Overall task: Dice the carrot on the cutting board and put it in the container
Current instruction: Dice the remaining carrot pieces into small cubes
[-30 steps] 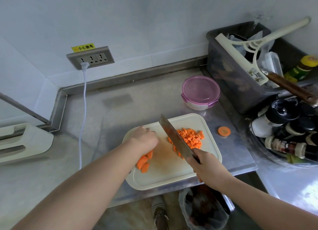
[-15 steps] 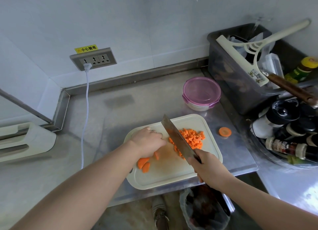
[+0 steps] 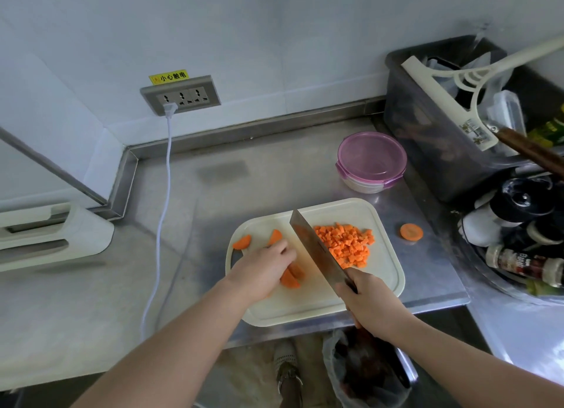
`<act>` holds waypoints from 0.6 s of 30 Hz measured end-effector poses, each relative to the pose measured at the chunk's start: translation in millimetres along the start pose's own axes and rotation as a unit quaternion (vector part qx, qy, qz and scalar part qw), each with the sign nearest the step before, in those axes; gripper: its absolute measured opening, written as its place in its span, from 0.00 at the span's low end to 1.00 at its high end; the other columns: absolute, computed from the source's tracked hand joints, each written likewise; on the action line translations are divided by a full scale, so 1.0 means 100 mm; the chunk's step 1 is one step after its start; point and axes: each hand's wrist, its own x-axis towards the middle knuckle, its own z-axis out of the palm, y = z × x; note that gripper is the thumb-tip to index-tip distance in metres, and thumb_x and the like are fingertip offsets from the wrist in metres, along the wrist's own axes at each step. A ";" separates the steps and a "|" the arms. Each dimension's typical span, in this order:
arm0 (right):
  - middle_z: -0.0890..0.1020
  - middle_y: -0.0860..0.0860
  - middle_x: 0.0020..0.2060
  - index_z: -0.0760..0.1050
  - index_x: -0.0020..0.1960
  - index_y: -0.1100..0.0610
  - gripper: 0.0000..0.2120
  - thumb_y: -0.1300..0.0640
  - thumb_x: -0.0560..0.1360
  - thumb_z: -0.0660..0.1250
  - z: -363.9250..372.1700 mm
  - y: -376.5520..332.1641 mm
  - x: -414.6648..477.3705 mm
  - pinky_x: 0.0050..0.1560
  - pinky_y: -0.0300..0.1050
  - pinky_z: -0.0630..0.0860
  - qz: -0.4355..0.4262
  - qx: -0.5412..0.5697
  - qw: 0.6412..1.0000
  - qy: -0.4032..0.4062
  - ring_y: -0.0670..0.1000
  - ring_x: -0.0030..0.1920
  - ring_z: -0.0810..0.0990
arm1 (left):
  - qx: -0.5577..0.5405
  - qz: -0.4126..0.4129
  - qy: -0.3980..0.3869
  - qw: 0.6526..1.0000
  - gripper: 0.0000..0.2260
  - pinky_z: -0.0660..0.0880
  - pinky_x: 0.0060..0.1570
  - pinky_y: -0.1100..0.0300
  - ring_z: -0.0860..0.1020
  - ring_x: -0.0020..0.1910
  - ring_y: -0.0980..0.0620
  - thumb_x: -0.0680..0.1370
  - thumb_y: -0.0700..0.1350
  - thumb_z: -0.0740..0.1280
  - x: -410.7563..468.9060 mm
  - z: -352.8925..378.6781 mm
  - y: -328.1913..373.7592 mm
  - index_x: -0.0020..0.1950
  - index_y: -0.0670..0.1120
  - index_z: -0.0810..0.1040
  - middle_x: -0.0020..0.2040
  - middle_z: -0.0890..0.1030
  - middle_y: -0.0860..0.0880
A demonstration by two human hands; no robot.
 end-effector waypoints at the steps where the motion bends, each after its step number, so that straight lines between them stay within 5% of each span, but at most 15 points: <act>1: 0.73 0.51 0.28 0.65 0.37 0.53 0.12 0.57 0.80 0.57 0.02 0.00 0.01 0.26 0.35 0.68 -0.001 -0.008 1.000 -0.001 0.49 0.26 0.70 | -0.033 -0.034 0.007 0.999 0.16 0.75 0.45 0.51 0.76 0.57 0.46 0.73 0.32 0.62 -0.01 0.03 -0.01 0.56 0.48 0.69 0.63 0.67 0.51; 6: 0.74 0.51 0.31 0.65 0.39 0.51 0.12 0.56 0.81 0.56 0.07 0.03 0.03 0.27 0.35 0.70 -0.001 -0.047 0.999 -0.010 0.48 0.28 0.74 | -0.149 -0.169 0.010 0.974 0.20 0.74 0.57 0.52 0.73 0.62 0.46 0.77 0.45 0.68 -0.04 0.14 0.21 0.68 0.48 0.68 0.70 0.66 0.50; 12: 0.73 0.48 0.33 0.63 0.38 0.48 0.13 0.56 0.81 0.57 0.06 0.06 0.04 0.32 0.35 0.68 -0.012 -0.061 0.998 -0.003 0.46 0.30 0.73 | -0.060 -0.199 0.058 0.976 0.24 0.73 0.50 0.53 0.74 0.60 0.45 0.75 0.57 0.66 0.04 0.17 0.36 0.67 0.48 0.69 0.70 0.63 0.48; 18: 0.72 0.48 0.32 0.63 0.38 0.49 0.13 0.56 0.81 0.57 0.01 0.07 0.03 0.33 0.38 0.70 -0.019 -0.053 0.998 0.000 0.47 0.29 0.73 | -0.061 -0.193 0.057 0.978 0.21 0.73 0.50 0.55 0.75 0.60 0.47 0.74 0.56 0.67 0.15 0.16 0.39 0.63 0.47 0.72 0.72 0.62 0.47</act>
